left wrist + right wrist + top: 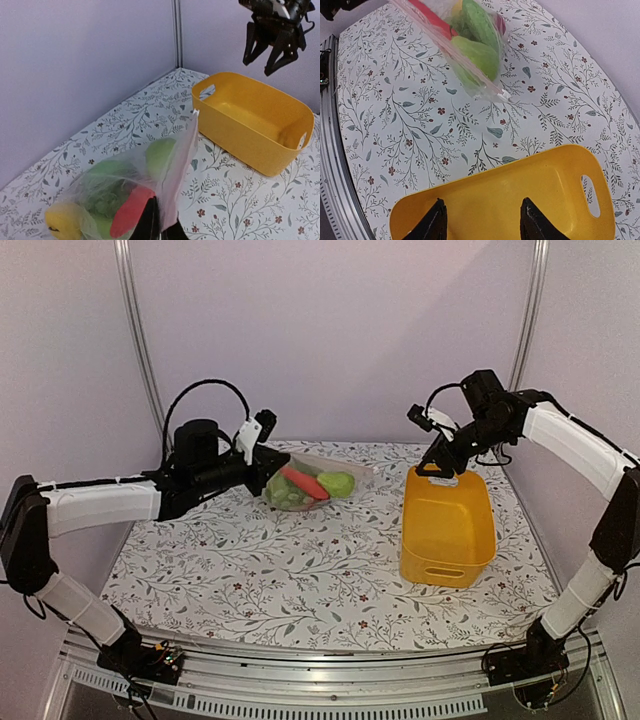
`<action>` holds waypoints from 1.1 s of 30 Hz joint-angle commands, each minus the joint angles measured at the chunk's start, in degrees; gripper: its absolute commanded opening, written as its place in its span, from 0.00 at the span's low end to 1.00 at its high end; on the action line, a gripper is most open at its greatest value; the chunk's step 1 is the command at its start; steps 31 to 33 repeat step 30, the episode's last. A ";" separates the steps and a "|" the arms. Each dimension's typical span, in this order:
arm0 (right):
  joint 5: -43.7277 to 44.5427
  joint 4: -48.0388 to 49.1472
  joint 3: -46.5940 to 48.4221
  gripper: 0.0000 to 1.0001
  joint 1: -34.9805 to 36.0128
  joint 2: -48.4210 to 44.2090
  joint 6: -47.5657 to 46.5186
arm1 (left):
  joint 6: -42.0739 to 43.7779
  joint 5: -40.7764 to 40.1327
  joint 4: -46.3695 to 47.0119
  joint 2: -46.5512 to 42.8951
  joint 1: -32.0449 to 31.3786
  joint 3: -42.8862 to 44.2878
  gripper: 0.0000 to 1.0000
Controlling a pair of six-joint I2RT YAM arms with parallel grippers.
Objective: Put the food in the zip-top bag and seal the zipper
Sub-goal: Zip the zipper on the zipper food storage bag, then reset both arms
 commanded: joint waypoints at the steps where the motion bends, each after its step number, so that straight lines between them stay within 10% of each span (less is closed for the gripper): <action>1: 0.76 5.25 -3.24 0.50 0.14 -5.62 2.22 | -1.23 6.22 -0.96 -3.01 -3.57 -7.74 0.06; 7: 3.54 6.56 -4.50 0.61 -0.80 -8.58 4.26 | -2.13 3.88 -17.80 -9.30 -9.61 -9.09 0.34; 11: 10.95 14.71 -8.39 0.99 -4.11 -12.81 10.93 | 0.37 -0.76 -28.78 -17.36 -10.52 -9.28 0.66; 15: 12.91 19.37 -12.79 0.99 -8.37 -17.55 15.39 | 2.58 -22.07 -34.40 -25.44 -9.35 -9.37 0.97; 20: 21.34 28.13 -20.19 0.99 -10.95 -25.68 21.65 | -5.01 -37.89 -28.89 -32.03 -3.06 -9.62 1.00; 33: 31.54 36.23 -32.84 0.99 -11.30 -37.33 28.77 | -14.20 -33.71 -23.69 -30.70 1.83 -7.86 1.00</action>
